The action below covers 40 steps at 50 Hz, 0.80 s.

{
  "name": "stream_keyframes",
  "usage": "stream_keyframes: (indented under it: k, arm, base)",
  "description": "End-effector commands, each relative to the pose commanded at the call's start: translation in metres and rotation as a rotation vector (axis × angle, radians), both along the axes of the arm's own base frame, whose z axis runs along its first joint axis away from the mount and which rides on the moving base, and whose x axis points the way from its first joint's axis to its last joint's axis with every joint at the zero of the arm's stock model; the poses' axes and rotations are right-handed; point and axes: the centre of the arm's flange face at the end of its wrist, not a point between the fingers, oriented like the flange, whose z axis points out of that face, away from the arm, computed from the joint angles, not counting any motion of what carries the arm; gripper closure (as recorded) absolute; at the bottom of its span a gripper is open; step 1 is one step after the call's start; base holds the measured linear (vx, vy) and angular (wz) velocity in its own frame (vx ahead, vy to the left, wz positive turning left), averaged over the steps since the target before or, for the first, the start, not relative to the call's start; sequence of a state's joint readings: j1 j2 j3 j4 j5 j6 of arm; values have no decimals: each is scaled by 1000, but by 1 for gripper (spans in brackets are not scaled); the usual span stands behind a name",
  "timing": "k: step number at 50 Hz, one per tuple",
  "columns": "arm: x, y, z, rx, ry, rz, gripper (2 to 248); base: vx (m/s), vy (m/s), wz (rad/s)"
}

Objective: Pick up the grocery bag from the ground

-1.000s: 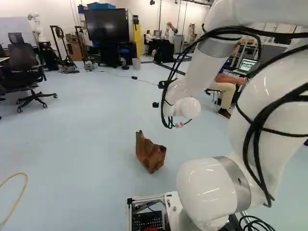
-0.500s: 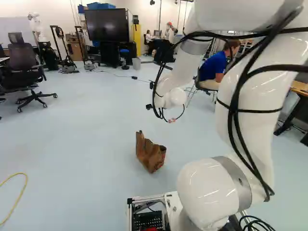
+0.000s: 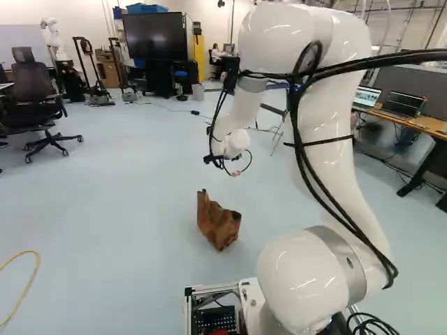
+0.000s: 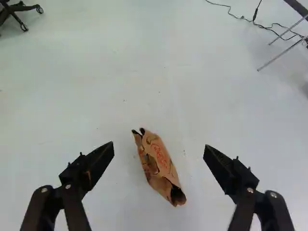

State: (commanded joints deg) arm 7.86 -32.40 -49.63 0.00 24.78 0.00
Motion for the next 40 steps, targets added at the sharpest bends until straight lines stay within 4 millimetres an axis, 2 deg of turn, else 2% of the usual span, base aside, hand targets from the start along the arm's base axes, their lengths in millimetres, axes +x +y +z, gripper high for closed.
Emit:
stream_keyframes:
  k: [40]
  arm:
    - [22,4,-101,-19,136,2,3]
  base:
    - [0,0,0]
